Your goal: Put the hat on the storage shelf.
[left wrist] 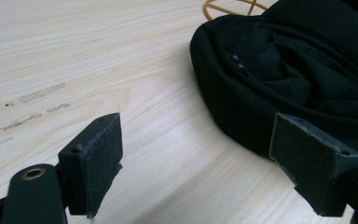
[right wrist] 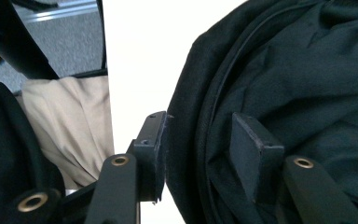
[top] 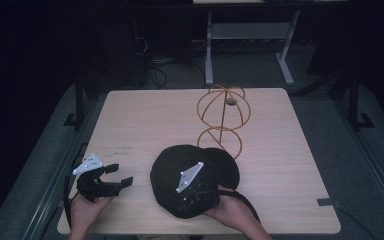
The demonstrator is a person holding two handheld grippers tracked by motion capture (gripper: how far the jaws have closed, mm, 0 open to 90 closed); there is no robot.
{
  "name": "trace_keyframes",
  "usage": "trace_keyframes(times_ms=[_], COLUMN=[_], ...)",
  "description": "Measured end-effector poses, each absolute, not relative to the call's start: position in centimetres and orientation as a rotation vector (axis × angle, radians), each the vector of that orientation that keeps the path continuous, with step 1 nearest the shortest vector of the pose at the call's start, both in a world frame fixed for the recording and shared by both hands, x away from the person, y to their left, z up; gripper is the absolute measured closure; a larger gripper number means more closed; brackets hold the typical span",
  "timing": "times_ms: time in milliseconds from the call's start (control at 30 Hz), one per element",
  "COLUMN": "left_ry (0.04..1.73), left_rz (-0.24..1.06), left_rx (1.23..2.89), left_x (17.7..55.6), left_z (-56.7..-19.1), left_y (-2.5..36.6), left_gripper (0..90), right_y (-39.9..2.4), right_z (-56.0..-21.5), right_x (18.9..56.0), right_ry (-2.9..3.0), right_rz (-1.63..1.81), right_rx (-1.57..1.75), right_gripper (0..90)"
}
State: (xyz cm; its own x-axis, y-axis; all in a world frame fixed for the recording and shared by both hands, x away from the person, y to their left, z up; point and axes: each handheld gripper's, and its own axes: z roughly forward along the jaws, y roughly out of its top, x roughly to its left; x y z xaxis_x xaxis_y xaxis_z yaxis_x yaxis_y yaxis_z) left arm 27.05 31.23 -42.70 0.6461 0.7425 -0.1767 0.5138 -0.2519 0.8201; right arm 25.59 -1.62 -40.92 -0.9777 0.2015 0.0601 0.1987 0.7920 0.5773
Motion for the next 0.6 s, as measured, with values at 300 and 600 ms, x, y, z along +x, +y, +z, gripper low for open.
trace_keyframes(times_ms=[300,600], left_ry=[0.984,0.982], left_rz=[0.302,0.300], left_rx=[1.932,1.934], left_x=[27.0,27.0], left_z=[-42.7,-42.7], left_y=[31.1,31.0], left_gripper=[16.4,16.4], right_y=[-0.2,0.7], right_z=[-42.1,-42.8], right_x=[25.5,25.6], right_ry=[2.994,2.989], right_rz=[0.840,0.747], right_rx=[0.320,0.327], right_gripper=[61.3,72.6])
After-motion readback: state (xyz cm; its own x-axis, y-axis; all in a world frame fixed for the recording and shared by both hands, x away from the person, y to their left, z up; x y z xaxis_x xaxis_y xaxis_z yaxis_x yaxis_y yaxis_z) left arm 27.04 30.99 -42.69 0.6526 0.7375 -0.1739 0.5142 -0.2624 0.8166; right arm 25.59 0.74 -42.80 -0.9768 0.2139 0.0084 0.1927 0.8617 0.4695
